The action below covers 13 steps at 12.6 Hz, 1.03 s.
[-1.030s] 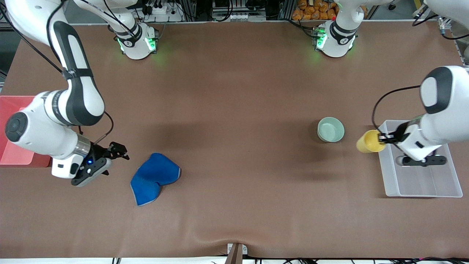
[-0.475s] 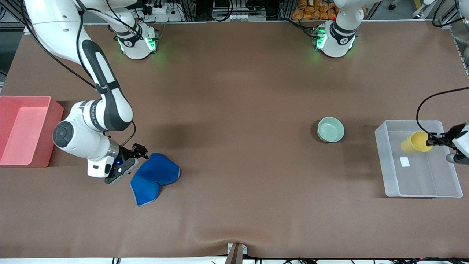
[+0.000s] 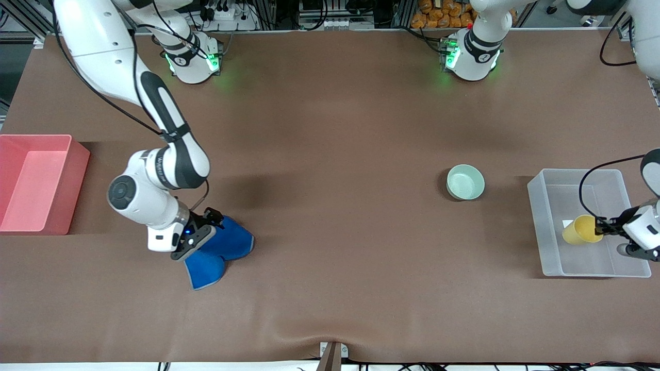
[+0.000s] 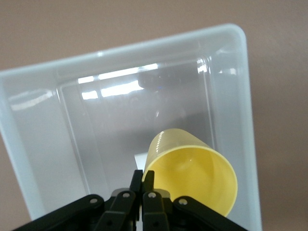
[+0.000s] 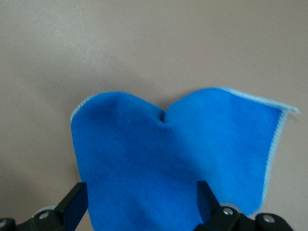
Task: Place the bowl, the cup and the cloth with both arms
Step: 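Release the cup in the bin while the right gripper lifts cloth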
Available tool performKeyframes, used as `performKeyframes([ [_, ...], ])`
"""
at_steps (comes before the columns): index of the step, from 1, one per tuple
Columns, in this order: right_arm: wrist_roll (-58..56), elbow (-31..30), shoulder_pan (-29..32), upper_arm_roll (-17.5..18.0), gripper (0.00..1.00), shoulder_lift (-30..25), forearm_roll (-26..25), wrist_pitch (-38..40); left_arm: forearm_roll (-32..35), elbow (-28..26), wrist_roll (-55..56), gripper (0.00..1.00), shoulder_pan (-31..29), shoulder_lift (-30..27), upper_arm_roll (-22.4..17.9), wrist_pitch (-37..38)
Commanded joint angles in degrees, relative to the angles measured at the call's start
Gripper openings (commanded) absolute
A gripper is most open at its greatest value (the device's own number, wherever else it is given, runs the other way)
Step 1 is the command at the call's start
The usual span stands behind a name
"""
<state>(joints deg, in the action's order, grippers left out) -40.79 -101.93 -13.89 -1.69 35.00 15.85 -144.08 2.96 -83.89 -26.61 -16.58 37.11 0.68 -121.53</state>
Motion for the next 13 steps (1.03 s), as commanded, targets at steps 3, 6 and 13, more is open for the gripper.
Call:
performKeyframes([
  [3, -1.3, -0.1, -1.3, -0.4, 1.00, 1.7, 1.6, -4.2, 0.7, 2.8, 0.2, 0.00, 0.3, 4.1, 0.6, -4.1],
  [6, -8.5, -0.3, 0.0, -0.4, 1.00, 2.7, 1.6, -7.1, 0.7, 2.8, -0.6, 0.00, 0.2, 5.5, 0.6, -6.4],
  [13, -14.6, -2.7, 0.4, -0.4, 0.98, 3.0, 1.6, -16.0, 1.1, 2.9, -4.0, 0.63, 0.1, 5.0, 0.6, -6.9],
])
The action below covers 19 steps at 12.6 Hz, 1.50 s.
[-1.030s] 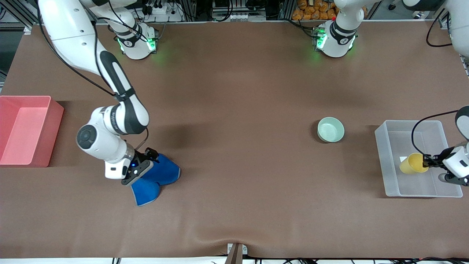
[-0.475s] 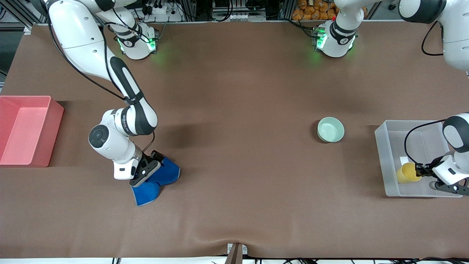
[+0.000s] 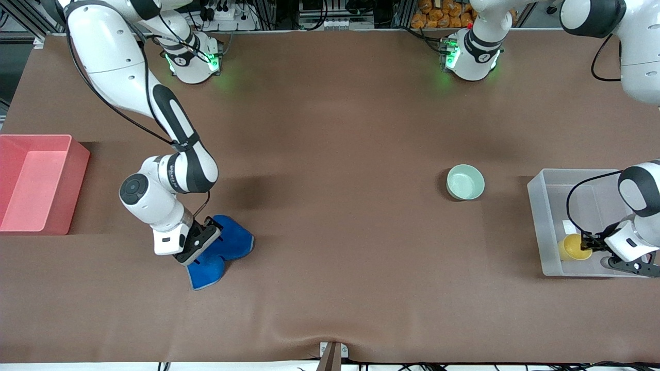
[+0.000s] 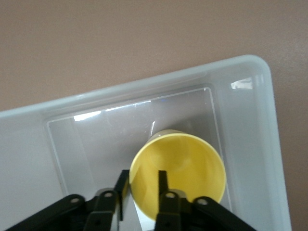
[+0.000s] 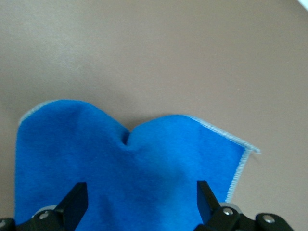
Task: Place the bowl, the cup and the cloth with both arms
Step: 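Release the cup in the bin while the right gripper lifts cloth, then grasp the green bowl rim while the right gripper carries cloth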
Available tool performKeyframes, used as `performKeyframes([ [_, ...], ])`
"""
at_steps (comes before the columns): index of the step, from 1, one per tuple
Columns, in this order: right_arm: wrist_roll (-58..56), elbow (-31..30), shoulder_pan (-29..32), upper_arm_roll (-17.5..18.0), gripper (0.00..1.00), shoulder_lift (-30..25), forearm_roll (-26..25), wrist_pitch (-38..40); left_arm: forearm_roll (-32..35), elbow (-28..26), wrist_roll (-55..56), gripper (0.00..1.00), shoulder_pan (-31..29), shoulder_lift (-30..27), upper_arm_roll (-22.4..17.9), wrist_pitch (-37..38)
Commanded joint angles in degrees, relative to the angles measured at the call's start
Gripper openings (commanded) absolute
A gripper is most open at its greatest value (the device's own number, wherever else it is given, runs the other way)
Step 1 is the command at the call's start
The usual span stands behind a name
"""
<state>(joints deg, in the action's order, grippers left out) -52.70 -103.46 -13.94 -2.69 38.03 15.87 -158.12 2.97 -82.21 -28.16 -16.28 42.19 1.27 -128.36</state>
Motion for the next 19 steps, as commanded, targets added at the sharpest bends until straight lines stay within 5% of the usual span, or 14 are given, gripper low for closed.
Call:
performKeyframes([
  [1, -2.7, -1.2, 0.2, 0.6, 0.78, -0.1, 1.5, -2.0, 1.2, 1.3, -2.7, 0.64, -0.2, -1.0, 0.0, 0.6],
  [4, -2.6, -1.2, 0.1, 0.6, 0.23, 0.2, 1.5, -1.9, 1.3, 1.3, -2.6, 0.69, 0.1, -3.4, 0.0, 5.2],
  [7, -2.4, -1.2, 0.0, 0.7, 0.00, 0.1, 1.5, -1.8, 0.7, 1.2, -1.6, 0.72, 0.5, -8.8, 0.7, 13.5],
  [10, -2.3, -1.2, 0.1, 0.6, 0.00, -3.1, 1.5, 0.9, 0.6, 0.2, 8.1, 0.74, 3.8, -13.1, 1.1, 16.9],
  [13, -2.2, -0.5, 1.9, 0.2, 0.00, -6.7, 1.5, 8.3, 0.6, -1.5, 18.1, 0.77, 4.7, -15.6, 6.4, 23.0],
  [19, -1.8, 1.9, 5.8, -2.3, 0.00, -13.3, 0.9, 23.2, 1.9, -12.5, 33.8, 0.87, 4.8, -19.1, 15.2, 19.8],
])
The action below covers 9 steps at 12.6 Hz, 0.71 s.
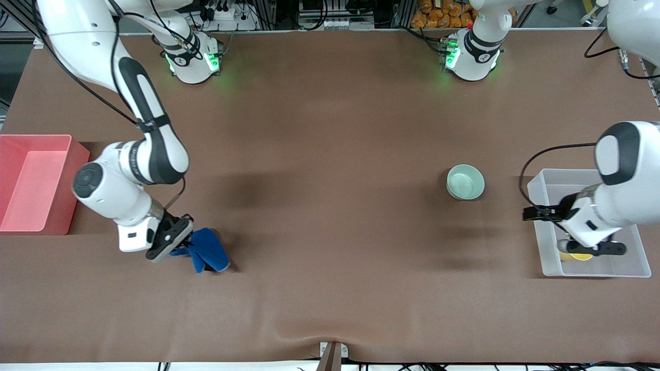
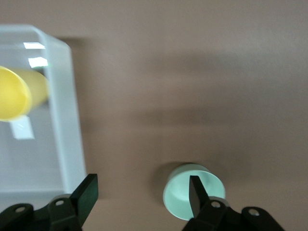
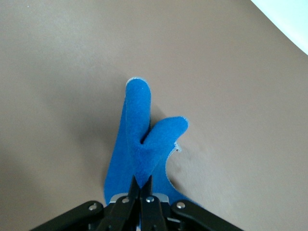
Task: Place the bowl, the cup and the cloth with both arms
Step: 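Grasp the green bowl rim while the right gripper carries cloth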
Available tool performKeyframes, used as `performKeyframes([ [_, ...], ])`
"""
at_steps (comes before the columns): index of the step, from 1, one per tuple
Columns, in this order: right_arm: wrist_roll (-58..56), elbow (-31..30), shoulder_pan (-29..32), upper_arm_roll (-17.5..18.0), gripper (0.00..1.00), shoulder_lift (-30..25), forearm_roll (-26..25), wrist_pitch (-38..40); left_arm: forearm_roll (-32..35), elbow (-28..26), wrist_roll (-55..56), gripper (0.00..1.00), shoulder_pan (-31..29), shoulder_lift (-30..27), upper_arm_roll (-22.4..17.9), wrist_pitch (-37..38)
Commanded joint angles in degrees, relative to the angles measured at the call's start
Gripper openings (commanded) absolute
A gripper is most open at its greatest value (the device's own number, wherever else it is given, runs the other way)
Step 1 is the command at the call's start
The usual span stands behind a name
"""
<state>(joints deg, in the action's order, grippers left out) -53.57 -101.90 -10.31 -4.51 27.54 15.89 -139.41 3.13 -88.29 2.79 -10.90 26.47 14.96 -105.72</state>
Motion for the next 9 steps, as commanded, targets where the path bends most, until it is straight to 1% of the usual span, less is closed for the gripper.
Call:
performKeyframes([
  [1, -0.8, 0.5, 2.7, -1.5, 0.00, -4.4, 0.8, 6.5, 2.0, -10.6, 4.1, 0.87, -0.5, -4.7, 1.8, -5.9],
  [2, -0.9, 0.4, 2.8, -3.6, 0.00, -5.8, 0.5, 7.4, 2.1, -16.1, 5.0, 0.87, -0.5, -7.0, 2.6, -9.8],
  [3, -1.0, 0.5, 2.8, -6.3, 0.00, -7.2, -1.5, 7.4, 2.1, -22.0, 5.7, 0.87, -0.6, -9.5, 2.7, -14.6],
  [4, -1.0, 0.8, 2.8, -8.0, 0.00, -8.2, -4.3, 7.5, 2.1, -27.6, 6.9, 0.87, -0.6, -11.7, 2.7, -19.2],
  [5, -1.0, 0.8, 2.9, -9.5, 0.00, -9.3, -5.9, 7.5, 2.1, -32.5, 7.7, 0.86, -0.5, -13.4, 2.8, -23.8],
  [6, -1.0, 0.8, 2.8, -11.2, 0.00, -10.1, -7.0, 7.6, 2.4, -35.9, 8.7, 0.86, -0.4, -14.2, 3.1, -27.0],
  [7, -1.0, 0.9, 2.8, -12.9, 0.00, -11.2, -9.4, 8.2, 3.2, -38.4, 9.5, 0.86, -0.6, -14.3, 3.9, -29.2],
  [9, -1.3, 2.1, 2.9, -16.1, 0.00, -13.5, -16.9, 9.6, 5.0, -42.7, 10.8, 0.86, -1.0, -14.2, 3.9, -34.6],
])
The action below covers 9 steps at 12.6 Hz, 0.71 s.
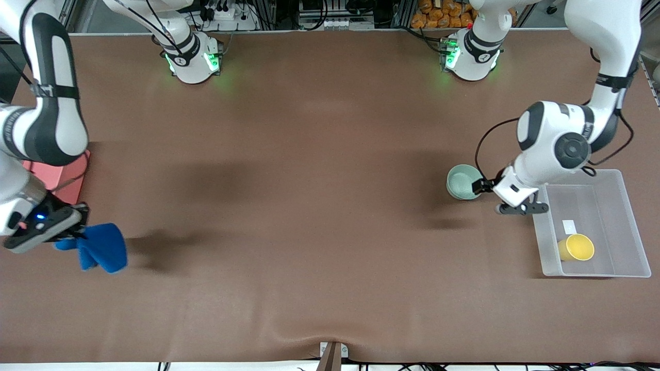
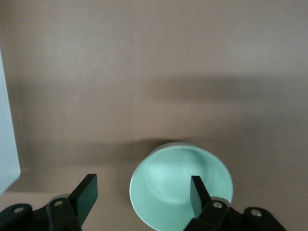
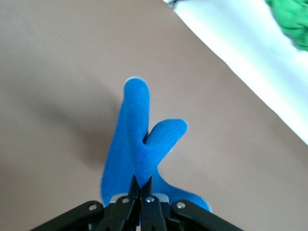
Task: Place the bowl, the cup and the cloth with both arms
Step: 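Grasp the green bowl rim while the right gripper carries cloth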
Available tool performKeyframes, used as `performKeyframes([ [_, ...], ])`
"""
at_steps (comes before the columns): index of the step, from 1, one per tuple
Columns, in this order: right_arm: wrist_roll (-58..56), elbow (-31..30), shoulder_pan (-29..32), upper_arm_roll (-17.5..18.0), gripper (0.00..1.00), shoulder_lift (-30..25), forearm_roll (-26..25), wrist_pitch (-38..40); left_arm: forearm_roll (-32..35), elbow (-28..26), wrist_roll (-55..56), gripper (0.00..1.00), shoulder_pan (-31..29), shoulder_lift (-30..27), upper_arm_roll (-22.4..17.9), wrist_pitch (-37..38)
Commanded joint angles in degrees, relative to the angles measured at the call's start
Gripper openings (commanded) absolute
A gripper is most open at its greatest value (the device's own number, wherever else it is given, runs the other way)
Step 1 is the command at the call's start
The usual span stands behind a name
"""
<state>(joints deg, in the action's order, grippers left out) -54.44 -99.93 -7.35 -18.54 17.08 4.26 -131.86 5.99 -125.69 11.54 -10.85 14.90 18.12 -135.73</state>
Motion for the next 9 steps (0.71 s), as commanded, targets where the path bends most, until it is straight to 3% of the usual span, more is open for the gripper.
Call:
performKeyframes([
  [1, -0.8, 1.2, 0.0, -4.3, 0.00, -4.0, -8.4, 4.7, 2.4, -6.3, 2.5, 0.86, -0.8, -2.1, 0.8, -5.7],
  [5, -8.6, 3.3, 1.7, -13.1, 0.00, -4.7, -8.2, 12.2, 5.5, -9.9, 2.8, 0.80, -1.5, -0.5, 0.7, -11.1],
  [6, -11.2, 3.4, 4.1, -13.4, 0.00, -4.8, -8.2, 12.9, 5.6, -9.9, 3.6, 0.76, -1.5, 0.4, 0.6, -12.2],
  [8, -16.1, 3.3, 8.0, -13.4, 0.00, -4.4, -8.2, 13.2, 5.6, -9.8, 4.8, 0.64, -1.5, 2.1, 0.5, -12.9],
  [9, -17.5, 2.9, 10.1, -13.4, 0.00, -4.3, -8.2, 13.2, 6.9, -9.8, 4.8, 0.50, -1.5, 2.5, 0.3, -13.2],
])
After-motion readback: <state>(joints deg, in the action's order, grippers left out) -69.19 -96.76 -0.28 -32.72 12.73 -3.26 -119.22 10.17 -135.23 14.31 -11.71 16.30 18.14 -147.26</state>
